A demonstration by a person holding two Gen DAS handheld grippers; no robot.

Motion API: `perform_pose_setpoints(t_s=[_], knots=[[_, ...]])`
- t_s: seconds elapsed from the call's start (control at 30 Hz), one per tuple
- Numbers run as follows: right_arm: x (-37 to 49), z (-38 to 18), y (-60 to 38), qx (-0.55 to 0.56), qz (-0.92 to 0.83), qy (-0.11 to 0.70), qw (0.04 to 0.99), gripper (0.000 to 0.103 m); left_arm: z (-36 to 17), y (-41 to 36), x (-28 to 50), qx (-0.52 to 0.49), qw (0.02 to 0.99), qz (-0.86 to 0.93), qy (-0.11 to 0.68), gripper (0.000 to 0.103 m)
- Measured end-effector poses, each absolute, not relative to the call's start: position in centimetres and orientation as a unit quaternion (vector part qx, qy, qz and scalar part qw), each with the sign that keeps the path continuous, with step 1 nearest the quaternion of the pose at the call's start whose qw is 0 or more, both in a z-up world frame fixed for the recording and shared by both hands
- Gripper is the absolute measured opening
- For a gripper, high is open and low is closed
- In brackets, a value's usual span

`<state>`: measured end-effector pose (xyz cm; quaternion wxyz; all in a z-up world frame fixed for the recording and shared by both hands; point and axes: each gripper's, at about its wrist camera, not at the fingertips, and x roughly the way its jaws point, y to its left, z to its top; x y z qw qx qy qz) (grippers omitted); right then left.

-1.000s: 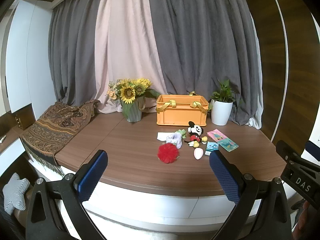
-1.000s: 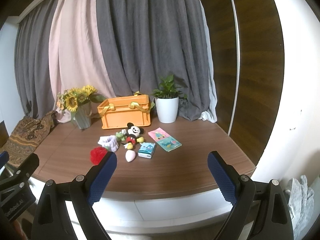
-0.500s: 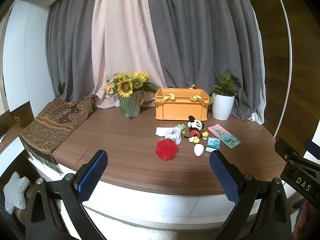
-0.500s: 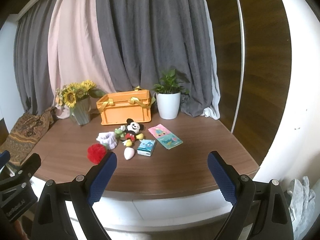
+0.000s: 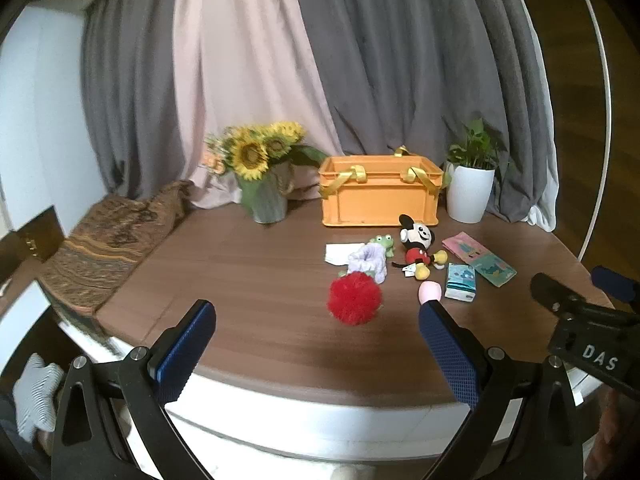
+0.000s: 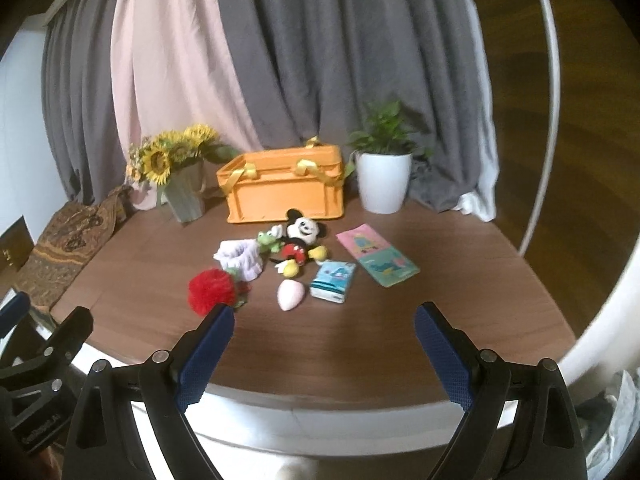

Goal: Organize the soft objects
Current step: 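Grasp the red pompom with the left tool while the right tool grasps the pink sponge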

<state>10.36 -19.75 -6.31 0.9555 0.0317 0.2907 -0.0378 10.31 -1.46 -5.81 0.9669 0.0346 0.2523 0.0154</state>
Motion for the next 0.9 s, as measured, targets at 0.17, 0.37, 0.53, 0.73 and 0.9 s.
perform_pose_setpoints(t_s=[0.17, 0.37, 0.53, 0.73, 0.9], knots=[[15.6, -8.2, -18.7, 0.037, -0.033, 0.322, 0.946, 0.092, -7.5, -0.9, 15.7, 0.052, 0.962, -0.011, 0.267, 0.103], [22.2, -10.8, -17.3, 0.045, -0.041, 0.372, 0.926, 0.089, -10.1, 0.2, 22.1, 0.056, 0.949, -0.051, 0.305, 0.103], [25.8, -13.4, -16.5, 0.060, -0.051, 0.403, 0.912, 0.083, -13.2, 0.1, 25.8, 0.071, 0.932, -0.080, 0.345, 0.101], [28.4, -15.8, -16.5, 0.081, -0.061, 0.429, 0.897, 0.078, -16.3, 0.1, 28.9, 0.052, 0.916, -0.101, 0.385, 0.098], [30.2, -17.4, -16.2, 0.083, -0.057, 0.449, 0.888, 0.076, -17.9, -0.5, 30.3, 0.046, 0.905, -0.109, 0.408, 0.089]])
